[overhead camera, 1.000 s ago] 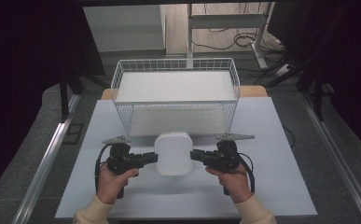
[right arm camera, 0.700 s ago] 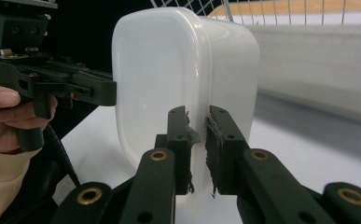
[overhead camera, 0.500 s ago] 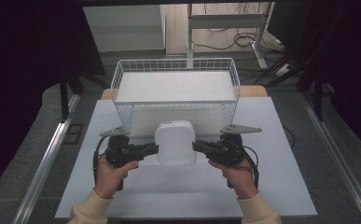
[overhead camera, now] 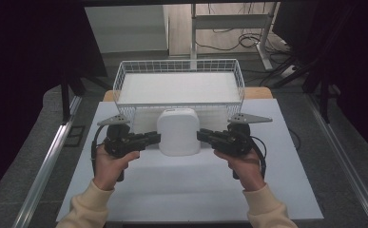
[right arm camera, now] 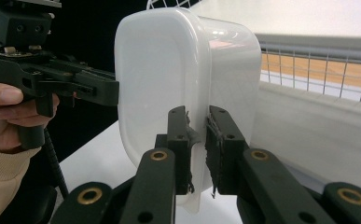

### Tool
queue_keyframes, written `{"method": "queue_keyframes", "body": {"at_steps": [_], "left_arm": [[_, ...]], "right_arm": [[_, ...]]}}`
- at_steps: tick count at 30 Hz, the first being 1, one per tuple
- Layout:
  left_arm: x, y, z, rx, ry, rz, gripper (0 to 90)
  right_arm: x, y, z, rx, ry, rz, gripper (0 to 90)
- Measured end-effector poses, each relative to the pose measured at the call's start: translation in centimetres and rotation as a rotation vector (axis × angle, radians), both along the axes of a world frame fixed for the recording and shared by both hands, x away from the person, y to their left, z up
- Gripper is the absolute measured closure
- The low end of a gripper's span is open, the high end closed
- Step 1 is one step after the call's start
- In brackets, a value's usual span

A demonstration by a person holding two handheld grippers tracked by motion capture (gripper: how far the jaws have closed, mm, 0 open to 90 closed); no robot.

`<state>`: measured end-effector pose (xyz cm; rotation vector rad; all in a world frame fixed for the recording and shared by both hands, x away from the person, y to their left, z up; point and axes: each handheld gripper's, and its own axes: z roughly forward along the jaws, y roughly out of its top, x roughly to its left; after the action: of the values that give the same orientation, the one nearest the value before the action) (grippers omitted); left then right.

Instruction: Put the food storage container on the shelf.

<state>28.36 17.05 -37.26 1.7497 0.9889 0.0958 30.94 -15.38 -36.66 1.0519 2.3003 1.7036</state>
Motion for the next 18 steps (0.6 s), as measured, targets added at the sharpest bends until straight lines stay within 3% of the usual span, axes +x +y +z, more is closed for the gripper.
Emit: {"method": "queue_keyframes", "body": {"at_steps": [10,18], "left_arm": [[1.4,0.0,2.2,0.012,-0.028,0.007,79.5],[3.0,0.4,4.5,0.014,-0.044,0.016,79.5]], "right_arm": [[1.4,0.2,2.3,-0.014,-0.038,0.001,80.1],[3.1,0.5,4.4,-0.001,-0.036,0.004,80.1]]}}
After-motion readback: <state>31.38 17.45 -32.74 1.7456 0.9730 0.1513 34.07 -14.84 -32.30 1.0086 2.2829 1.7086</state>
